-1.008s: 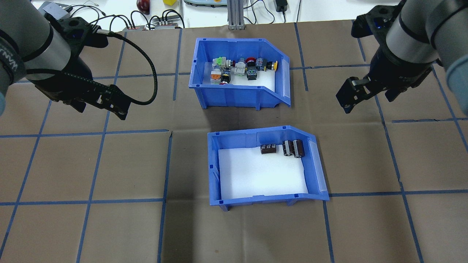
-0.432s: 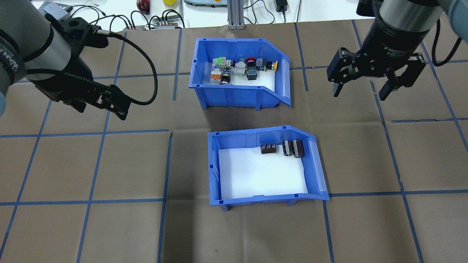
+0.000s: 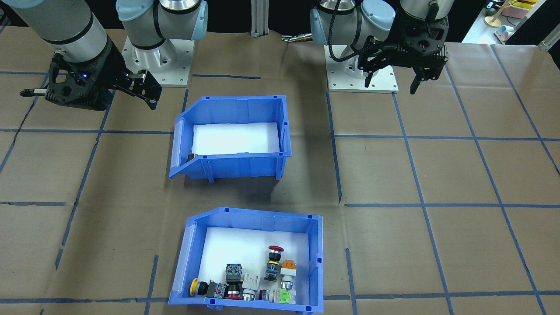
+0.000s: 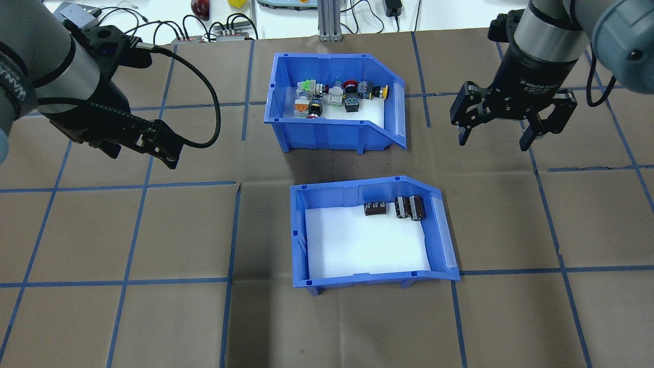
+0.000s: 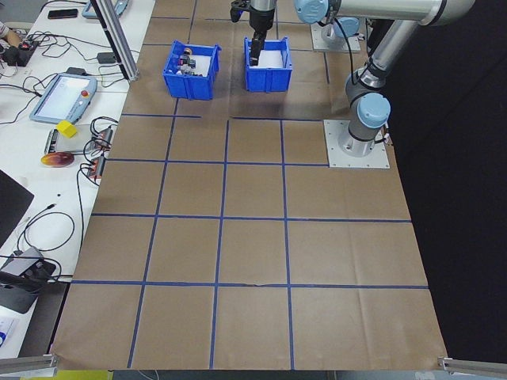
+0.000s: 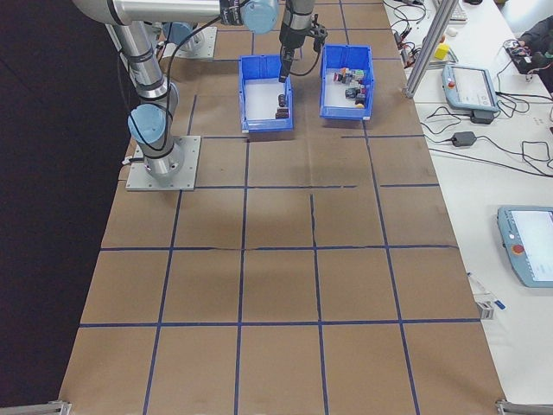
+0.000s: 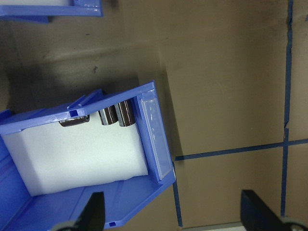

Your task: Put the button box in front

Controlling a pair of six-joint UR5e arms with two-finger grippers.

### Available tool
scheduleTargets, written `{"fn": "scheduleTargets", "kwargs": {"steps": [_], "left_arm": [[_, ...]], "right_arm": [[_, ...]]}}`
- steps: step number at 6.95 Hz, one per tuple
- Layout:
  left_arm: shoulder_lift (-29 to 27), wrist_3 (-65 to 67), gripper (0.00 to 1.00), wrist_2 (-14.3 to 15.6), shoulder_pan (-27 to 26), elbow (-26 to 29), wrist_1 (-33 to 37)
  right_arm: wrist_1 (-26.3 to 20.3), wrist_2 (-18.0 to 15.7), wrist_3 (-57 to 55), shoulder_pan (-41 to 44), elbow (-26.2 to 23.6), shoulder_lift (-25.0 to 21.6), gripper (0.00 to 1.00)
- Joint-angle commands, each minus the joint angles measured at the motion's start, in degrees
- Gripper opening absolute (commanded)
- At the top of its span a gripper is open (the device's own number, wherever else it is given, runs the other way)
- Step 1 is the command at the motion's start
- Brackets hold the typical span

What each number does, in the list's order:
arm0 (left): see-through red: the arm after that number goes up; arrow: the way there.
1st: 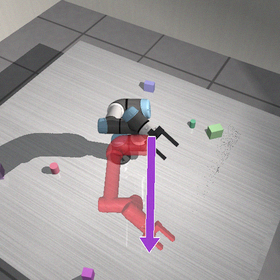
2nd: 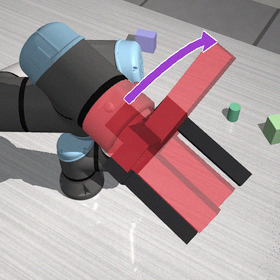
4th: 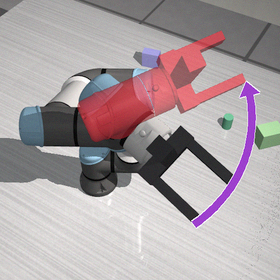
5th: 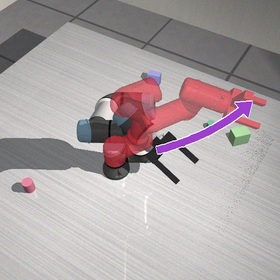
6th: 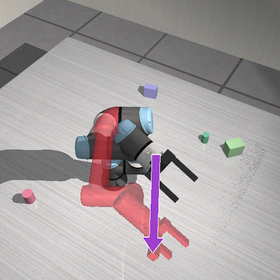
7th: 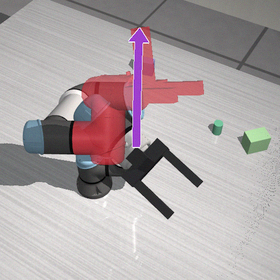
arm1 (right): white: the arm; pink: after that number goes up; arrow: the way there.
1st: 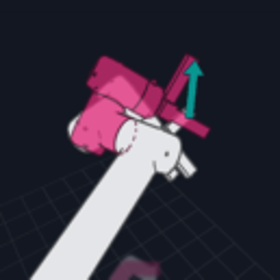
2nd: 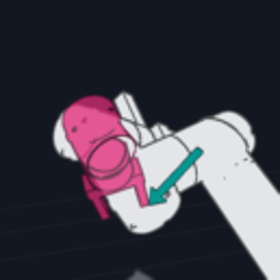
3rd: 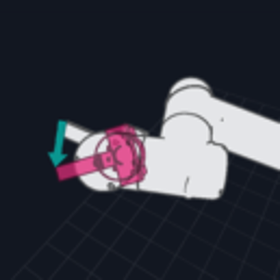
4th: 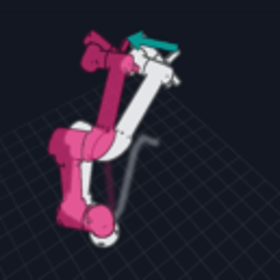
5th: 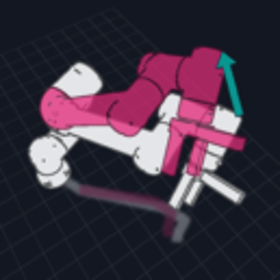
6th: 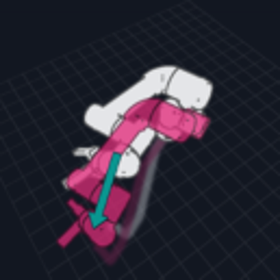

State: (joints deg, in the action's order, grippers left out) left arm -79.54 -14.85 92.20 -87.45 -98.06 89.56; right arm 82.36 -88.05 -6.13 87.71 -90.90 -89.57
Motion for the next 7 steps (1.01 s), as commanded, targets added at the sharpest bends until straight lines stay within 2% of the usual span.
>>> {"fn": "scheduleTargets", "kwargs": {"steps": [1, 6, 7], "left_arm": [[0.0, 0.0, 0.99, 0.0, 0.0, -0.1, 0.0], [0.0, 0.1, 0.99, 0.0, 0.0, -0.2, 0.0], [0.0, 0.1, 0.99, 0.0, 0.0, -0.2, 0.0]], "right_arm": [[1.0, -0.3, -0.1, 0.0, -0.2, 0.2, 1.00], [1.0, -0.5, 0.2, 0.0, -0.2, 0.3, 1.00], [1.0, -1.3, 0.3, 0.0, -0.2, 0.3, 1.00]]}}
